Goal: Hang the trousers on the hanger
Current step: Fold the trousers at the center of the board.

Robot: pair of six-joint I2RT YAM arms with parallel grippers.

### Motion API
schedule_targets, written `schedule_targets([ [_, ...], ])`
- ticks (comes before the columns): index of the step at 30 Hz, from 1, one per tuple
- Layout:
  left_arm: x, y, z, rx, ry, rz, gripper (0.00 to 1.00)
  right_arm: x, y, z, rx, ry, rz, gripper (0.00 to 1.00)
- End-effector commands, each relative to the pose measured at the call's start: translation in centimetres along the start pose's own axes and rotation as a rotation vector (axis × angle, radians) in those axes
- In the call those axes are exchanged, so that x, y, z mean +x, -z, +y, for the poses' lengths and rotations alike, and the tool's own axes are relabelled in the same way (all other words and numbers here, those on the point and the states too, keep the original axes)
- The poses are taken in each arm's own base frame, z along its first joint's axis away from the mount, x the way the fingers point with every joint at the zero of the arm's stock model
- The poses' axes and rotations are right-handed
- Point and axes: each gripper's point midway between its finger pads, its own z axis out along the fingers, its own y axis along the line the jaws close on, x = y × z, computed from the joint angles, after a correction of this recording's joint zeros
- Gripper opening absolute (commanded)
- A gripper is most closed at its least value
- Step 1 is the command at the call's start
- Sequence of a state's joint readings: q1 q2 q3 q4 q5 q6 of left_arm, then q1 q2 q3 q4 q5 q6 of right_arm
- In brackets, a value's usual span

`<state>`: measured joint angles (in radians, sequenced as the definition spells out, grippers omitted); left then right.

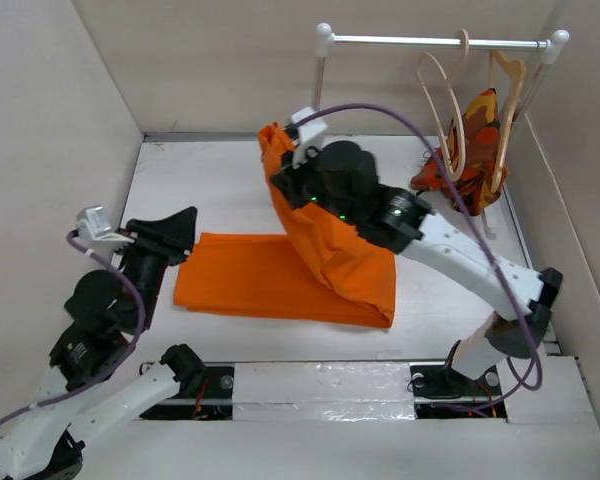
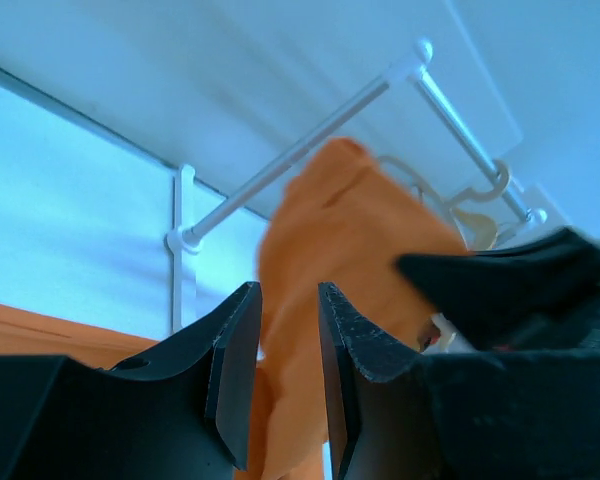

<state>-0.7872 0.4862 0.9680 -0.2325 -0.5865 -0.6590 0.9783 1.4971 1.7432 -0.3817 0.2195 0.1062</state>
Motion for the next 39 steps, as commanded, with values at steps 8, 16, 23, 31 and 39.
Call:
schedule_targets([
  [8, -5.0, 4.5, 4.0, -0.112, -0.034, -0.111, 0.3, 11.7, -12.0, 18.4, -0.29, 0.082, 0.166, 0.03],
  [16, -4.2, 5.1, 6.3, -0.174, -0.026, -0.116, 0.54, 15.9, -11.8, 22.2, -0.359, 0.067, 0.225, 0.89],
  [23, 3.2, 1.7, 6.3, -0.138, -0.05, 0.035, 0.5, 14.5, -4.9, 12.6, -0.203, 0.049, 0.142, 0.48],
  [31, 17.0, -2.8, 6.6, -0.056, -0.056, 0.324, 0.41, 25.1, 4.3, -0.4, 0.092, -0.072, 0.283, 0.0],
  [39, 25.1, -2.1, 4.9, 0.083, -0.052, 0.519, 0.18, 36.3, 11.1, -1.8, 0.112, -0.182, 0.447, 0.0],
])
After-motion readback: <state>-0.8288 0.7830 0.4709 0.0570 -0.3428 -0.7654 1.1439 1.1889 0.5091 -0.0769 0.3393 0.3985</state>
